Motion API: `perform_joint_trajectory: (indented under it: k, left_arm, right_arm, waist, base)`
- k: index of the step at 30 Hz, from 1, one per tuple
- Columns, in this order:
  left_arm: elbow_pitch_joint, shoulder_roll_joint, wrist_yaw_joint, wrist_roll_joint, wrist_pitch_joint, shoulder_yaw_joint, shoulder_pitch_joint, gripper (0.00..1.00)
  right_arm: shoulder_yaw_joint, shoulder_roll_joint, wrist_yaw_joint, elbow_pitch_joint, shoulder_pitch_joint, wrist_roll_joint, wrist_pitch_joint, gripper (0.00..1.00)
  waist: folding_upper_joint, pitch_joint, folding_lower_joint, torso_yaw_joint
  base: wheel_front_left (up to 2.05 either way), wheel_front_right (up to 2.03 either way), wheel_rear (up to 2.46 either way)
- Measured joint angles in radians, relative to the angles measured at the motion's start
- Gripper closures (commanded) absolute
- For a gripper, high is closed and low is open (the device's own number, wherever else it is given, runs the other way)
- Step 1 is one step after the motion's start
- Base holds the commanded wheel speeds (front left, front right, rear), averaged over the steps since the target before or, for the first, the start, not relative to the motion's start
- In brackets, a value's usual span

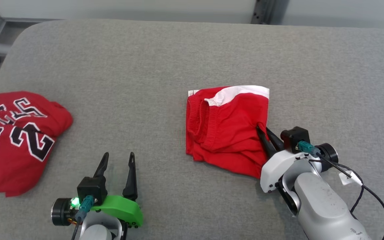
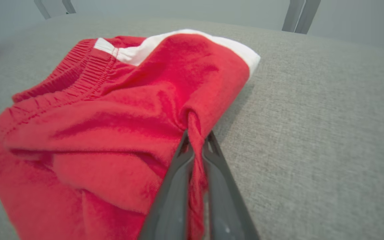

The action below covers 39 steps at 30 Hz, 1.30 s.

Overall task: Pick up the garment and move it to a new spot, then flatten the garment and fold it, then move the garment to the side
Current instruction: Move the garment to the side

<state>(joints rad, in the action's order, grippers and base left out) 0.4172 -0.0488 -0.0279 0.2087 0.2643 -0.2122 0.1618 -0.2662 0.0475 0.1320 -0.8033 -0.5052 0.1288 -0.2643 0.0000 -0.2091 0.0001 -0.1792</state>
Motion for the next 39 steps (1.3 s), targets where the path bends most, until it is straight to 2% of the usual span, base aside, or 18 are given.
perform_joint_trajectory:
  k: [14, 26, 32, 36, 39]
  left_arm:
    - [0.013, 0.001, 0.038, -0.062, 0.0, -0.027, 0.054, 0.0]
    - [0.017, 0.002, 0.06, -0.098, 0.0, -0.029, 0.066, 0.0]
    - [0.016, 0.002, 0.068, -0.113, 0.0, -0.029, 0.073, 0.0]
    - [0.002, 0.002, 0.072, -0.132, 0.0, -0.032, 0.086, 0.0]
    - [-0.013, 0.002, 0.079, -0.145, 0.0, -0.035, 0.095, 0.0]
  right_arm:
    - [-0.012, 0.003, 0.0, 0.051, 0.032, 0.056, 0.0, 1.0]
    - [-0.081, 0.004, 0.0, 0.095, 0.053, 0.114, 0.0, 1.0]
    - [-0.082, 0.004, 0.0, 0.098, 0.054, 0.117, 0.0, 1.0]
    - [-0.068, 0.002, 0.0, 0.075, 0.029, 0.083, 0.0, 1.0]
    - [-0.021, 0.011, 0.0, 0.046, -0.014, 0.032, 0.0, 1.0]
  waist:
    - [0.0, 0.004, 0.0, 0.319]
    - [0.0, -0.012, 0.0, 0.584]
    - [0.0, -0.03, 0.0, 0.658]
    - [0.0, -0.053, 0.0, 0.663]
    - [0.0, -0.067, 0.0, 0.643]
  base:
    - [0.0, 0.0, 0.0]
    - [0.0, 0.0, 0.0]
    - [0.0, 0.0, 0.0]
    - [0.0, 0.0, 0.0]
    - [0.0, 0.0, 0.0]
